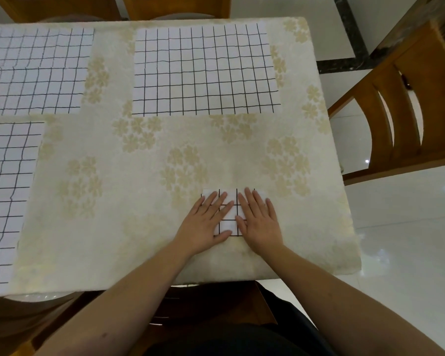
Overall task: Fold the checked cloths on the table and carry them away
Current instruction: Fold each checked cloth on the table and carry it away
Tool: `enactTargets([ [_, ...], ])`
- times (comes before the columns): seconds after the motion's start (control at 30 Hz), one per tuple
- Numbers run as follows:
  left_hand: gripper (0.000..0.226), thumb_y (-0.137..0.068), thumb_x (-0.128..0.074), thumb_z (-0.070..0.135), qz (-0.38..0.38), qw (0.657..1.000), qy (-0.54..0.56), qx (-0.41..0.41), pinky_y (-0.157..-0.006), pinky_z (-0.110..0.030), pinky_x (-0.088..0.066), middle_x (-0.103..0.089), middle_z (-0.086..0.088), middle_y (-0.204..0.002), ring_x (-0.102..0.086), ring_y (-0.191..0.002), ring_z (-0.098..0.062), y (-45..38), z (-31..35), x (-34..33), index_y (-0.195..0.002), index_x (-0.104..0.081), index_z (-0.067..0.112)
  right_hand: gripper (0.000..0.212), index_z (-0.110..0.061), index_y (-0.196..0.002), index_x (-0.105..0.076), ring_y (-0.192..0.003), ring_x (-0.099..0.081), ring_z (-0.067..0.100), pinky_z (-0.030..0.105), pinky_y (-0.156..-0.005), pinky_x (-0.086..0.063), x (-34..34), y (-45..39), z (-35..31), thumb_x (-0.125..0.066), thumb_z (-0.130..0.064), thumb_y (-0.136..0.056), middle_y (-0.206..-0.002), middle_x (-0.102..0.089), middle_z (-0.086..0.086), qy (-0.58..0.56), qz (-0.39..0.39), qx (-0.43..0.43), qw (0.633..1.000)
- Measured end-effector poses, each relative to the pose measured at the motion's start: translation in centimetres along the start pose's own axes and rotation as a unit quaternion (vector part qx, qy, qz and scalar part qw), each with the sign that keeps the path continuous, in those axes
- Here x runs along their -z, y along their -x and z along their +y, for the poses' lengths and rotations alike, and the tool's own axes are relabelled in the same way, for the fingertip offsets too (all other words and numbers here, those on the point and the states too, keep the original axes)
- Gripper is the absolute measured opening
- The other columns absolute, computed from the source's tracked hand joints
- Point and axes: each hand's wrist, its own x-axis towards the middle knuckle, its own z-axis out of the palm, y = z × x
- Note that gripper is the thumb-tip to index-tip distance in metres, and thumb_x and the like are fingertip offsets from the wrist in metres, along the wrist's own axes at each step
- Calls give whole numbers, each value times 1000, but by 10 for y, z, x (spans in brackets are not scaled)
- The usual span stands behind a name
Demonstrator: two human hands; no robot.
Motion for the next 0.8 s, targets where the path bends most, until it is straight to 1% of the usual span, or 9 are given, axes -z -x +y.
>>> enactTargets([
  [0.17, 58, -100, -19, 59, -2, 999, 17, 37, -120, -46, -1, 1, 1, -163, 3, -150, -19, 3, -2, 4, -153, -9, 39, 62, -25, -155, -11, -149, -6, 16, 45, -119, -4, 8, 8, 16, -19, -53, -100, -162, -7, -2, 12, 0, -53, 999],
  [0.27, 53, -102, -12, 50, 12, 997, 31, 73, -119, -45, -1, 0, 5, -163, 0, -150, -17, 5, -4, 4, -153, -10, 39, 65, -22, -154, -18, -148, -13, 21, 46, -118, -6, 11, 14, 25, -21, -55, -98, -162, -14, 2, 10, 14, -92, 996],
  [0.33, 54, -101, -19, 46, 27, 985, 81, 149, -119, -46, -7, -5, -1, -163, -4, -150, -21, 5, -3, 8, -154, -15, 33, 64, -17, -149, -32, -144, -24, 28, 48, -114, -13, 14, 17, 26, -33, -52, -96, -156, -28, 9, -11, 36, -122, 992],
  [0.4, 53, -97, -40, 36, 95, 947, 172, 254, -112, -48, -27, -31, -11, -154, -29, -141, -30, 6, 0, 19, -148, -35, 23, 56, -14, -139, -45, -134, -35, 33, 50, -106, -25, 22, 17, 22, -49, -44, -92, -145, -40, 13, -64, 69, -177, 980],
  [0.47, 44, -93, -53, 27, 132, 891, 249, 357, -99, -44, -37, -48, -9, -136, -47, -124, -29, 9, 4, 30, -137, -50, 19, 51, -16, -136, -48, -126, -41, 32, 47, -101, -32, 30, 16, 16, -58, -36, -90, -137, -44, 10, -163, 73, -254, 951],
  [0.57, 30, -91, -57, 31, 60, 823, 321, 465, -92, -40, -41, -59, -1, -120, -58, -111, -24, 12, 7, 35, -120, -61, 24, 52, -16, -136, -47, -115, -52, 28, 46, -98, -44, 37, 13, 12, -62, -32, -89, -128, -51, 9, -343, 54, -325, 880],
  [0.67, 24, -90, -58, 40, -28, 822, 291, 490, -90, -41, -38, -58, 1, -120, -60, -105, -23, 8, 14, 40, -109, -65, 28, 53, -13, -138, -46, -112, -55, 25, 39, -93, -48, 40, 11, 8, -62, -25, -89, -131, -52, 9, -444, 31, -375, 813],
  [0.73, 28, -91, -58, 41, -62, 825, 278, 488, -93, -40, -39, -50, -4, -126, -58, -109, -27, 4, 19, 44, -113, -65, 26, 53, -11, -139, -44, -105, -54, 22, 32, -84, -44, 45, 8, 6, -61, -20, -89, -130, -54, 9, -470, 19, -399, 787],
  [0.8, 30, -90, -59, 38, -63, 820, 297, 485, -93, -36, -43, -47, -9, -128, -57, -110, -30, 2, 21, 42, -115, -66, 21, 54, -10, -139, -41, -97, -52, 20, 30, -77, -41, 49, 4, 5, -61, -16, -90, -128, -56, 11, -487, 0, -406, 773],
])
